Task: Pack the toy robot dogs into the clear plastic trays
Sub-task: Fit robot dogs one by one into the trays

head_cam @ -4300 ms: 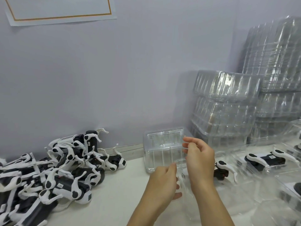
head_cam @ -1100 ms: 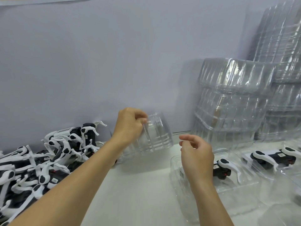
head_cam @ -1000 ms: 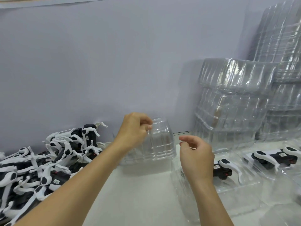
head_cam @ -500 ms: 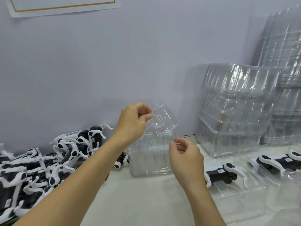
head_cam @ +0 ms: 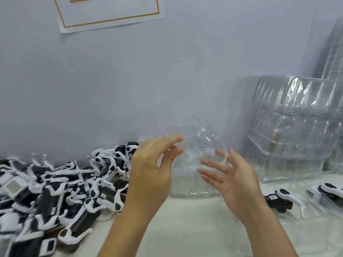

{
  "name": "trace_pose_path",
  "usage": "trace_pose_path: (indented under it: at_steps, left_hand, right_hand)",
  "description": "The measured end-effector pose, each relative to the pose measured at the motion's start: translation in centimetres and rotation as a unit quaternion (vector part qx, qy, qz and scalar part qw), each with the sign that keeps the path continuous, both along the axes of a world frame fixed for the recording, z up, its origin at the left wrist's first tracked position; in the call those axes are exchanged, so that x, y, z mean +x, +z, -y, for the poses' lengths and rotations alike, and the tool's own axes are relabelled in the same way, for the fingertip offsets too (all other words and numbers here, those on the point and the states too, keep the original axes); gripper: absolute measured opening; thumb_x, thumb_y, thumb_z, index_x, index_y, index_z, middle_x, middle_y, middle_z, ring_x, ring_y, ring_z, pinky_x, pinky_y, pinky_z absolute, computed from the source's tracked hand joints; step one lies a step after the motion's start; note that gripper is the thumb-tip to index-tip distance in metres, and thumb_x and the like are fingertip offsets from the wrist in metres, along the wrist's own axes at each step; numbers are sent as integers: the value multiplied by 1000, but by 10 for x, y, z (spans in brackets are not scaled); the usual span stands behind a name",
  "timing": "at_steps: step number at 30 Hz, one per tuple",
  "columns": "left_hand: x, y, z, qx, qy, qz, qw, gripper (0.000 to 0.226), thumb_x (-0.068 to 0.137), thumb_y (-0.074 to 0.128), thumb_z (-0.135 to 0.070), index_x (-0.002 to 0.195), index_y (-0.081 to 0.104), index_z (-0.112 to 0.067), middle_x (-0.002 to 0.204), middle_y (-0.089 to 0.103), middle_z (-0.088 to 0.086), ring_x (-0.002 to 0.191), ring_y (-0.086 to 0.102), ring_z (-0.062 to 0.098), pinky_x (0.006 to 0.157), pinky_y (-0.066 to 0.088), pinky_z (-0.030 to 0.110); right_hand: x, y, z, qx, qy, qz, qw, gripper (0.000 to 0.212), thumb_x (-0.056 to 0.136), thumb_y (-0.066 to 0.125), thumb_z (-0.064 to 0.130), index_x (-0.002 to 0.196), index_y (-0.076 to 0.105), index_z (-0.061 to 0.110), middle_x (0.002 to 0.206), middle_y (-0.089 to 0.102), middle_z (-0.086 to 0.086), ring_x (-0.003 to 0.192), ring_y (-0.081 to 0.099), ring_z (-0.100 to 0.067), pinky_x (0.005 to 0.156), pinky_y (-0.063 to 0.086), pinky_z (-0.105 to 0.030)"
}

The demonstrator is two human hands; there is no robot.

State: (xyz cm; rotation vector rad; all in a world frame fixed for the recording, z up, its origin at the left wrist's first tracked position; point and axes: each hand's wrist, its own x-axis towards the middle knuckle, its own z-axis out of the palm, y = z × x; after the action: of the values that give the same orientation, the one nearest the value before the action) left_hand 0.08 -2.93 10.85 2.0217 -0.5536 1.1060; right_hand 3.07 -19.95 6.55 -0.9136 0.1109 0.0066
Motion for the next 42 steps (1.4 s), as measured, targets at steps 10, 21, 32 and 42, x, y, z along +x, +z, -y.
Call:
trace_pose_path:
  at_steps: [10,21,32,42]
  left_hand:
    - [-34,-60,-38,151,22,-10,988,22,75,75,-23,96,81,-23,83,72,-16,80,54,14,72,51,41]
    - [-48,-75,-67,-225,166,-118,953,19,95,63,-20,99,65,-38,101,62,-29,108,52,0,87,43,26]
    - [-64,-77,-85,-471,18,-414,779,29,93,54,-52,108,61,-28,95,63,4,62,59,18,54,44,29]
    - [-58,-77,-87,-402,86,-510,755,32,96,45,-47,104,57,-19,92,54,3,69,57,22,66,55,35]
  right_hand:
    - [-22,0,-25,-323,143,37,935,56,69,76,62,118,56,45,113,67,3,99,68,-18,83,54,-36]
    - [-31,-28,-31,-345,24,27,938,71,65,65,45,134,52,40,98,59,6,76,51,-8,75,39,-30]
    - [-47,-48,-37,-344,69,66,934,39,86,67,26,122,61,38,74,57,13,64,54,-7,72,44,-29]
    - [-44,-50,-41,-549,58,54,832,66,90,55,14,140,35,52,116,51,24,66,56,11,50,38,-6]
